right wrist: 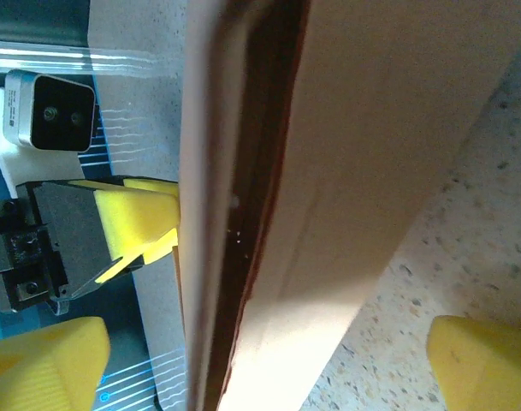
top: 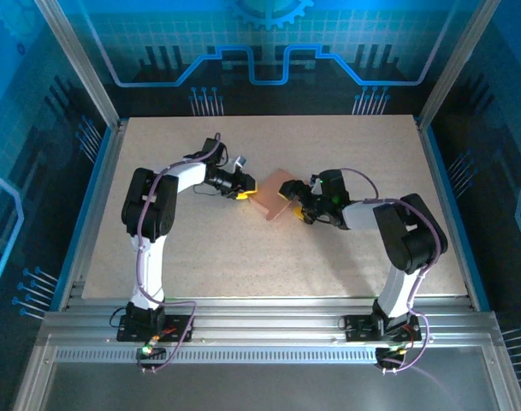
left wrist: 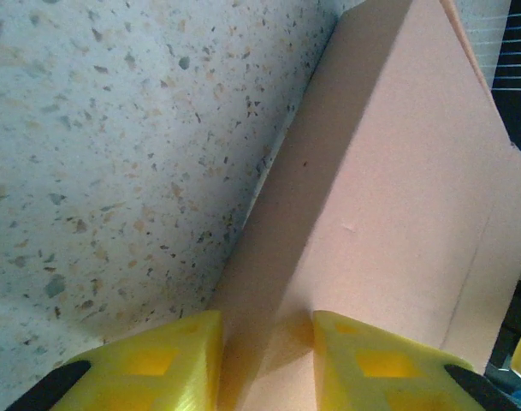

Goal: Fold the paper box

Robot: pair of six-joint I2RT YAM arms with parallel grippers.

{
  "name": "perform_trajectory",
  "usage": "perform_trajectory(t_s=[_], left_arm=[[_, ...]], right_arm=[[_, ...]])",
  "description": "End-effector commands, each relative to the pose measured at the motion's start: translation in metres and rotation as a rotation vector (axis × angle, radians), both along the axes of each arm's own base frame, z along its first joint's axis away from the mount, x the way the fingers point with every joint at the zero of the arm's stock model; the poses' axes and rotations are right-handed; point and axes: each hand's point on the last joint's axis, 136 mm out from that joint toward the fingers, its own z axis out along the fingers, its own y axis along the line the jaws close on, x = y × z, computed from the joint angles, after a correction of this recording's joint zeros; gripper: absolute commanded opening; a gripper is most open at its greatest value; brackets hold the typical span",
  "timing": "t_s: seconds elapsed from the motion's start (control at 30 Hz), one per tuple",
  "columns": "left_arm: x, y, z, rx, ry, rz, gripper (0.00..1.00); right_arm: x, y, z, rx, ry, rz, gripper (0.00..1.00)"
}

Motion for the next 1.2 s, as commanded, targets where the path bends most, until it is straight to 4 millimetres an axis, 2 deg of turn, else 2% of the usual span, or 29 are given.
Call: perform_trajectory(t_s=[0.0, 0.1, 0.17, 0.37, 0.47, 0.63, 0.7, 0.77, 0.87, 0.9, 0.93, 1.0, 1.07, 1.17], left_arm=[[-0.014, 0.016, -0.038, 0.09, 0.117, 0.029, 0.33], [-0.014, 0.017, -0.038, 0.094, 0.113, 0.026, 0.33], [-0.014, 0.017, -0.037, 0.096, 0.109, 0.027, 0.33], [-0.012, 0.018, -0.035, 0.099, 0.097, 0.029, 0.34], [-0.013, 0.018, -0.036, 0.103, 0.096, 0.027, 0.34], [-0.011, 0.018, -0.031, 0.102, 0.074, 0.026, 0.37], [-0.008, 0.018, -0.023, 0.097, 0.038, 0.028, 0.42], [-0.004, 0.019, -0.012, 0.097, -0.021, 0.037, 0.5], [0.006, 0.024, 0.016, 0.111, -0.183, 0.064, 0.57], [0.009, 0.027, 0.029, 0.115, -0.261, 0.081, 0.65], [0.013, 0.029, 0.042, 0.116, -0.334, 0.095, 0.68], [0.014, 0.034, 0.068, 0.123, -0.504, 0.116, 0.86], [0.01, 0.039, 0.084, 0.151, -0.645, 0.137, 0.99], [0.0, 0.034, 0.107, 0.136, -0.807, 0.135, 0.99]], right_arm=[[0.005, 0.014, 0.001, 0.019, -0.012, 0.043, 0.94], [0.008, 0.02, 0.002, 0.05, -0.012, 0.055, 0.89], [0.017, 0.025, 0.013, 0.063, -0.028, 0.053, 0.86], [0.023, 0.031, 0.021, 0.058, -0.019, 0.065, 0.69], [0.024, 0.034, 0.02, 0.07, -0.007, 0.069, 0.57], [0.023, 0.034, 0.013, 0.056, 0.036, 0.066, 0.43], [0.022, 0.032, 0.013, 0.042, 0.047, 0.06, 0.42], [0.021, 0.029, 0.014, 0.022, 0.054, 0.052, 0.41], [0.022, 0.025, 0.018, 0.018, 0.048, 0.042, 0.41], [0.021, 0.025, 0.02, 0.021, 0.045, 0.042, 0.41], [0.021, 0.024, 0.022, 0.024, 0.043, 0.04, 0.41], [0.022, 0.023, 0.028, 0.029, 0.034, 0.034, 0.42], [0.019, 0.019, 0.028, 0.024, 0.052, 0.025, 0.43], [0.02, 0.013, 0.037, 0.03, 0.046, 0.011, 0.44]])
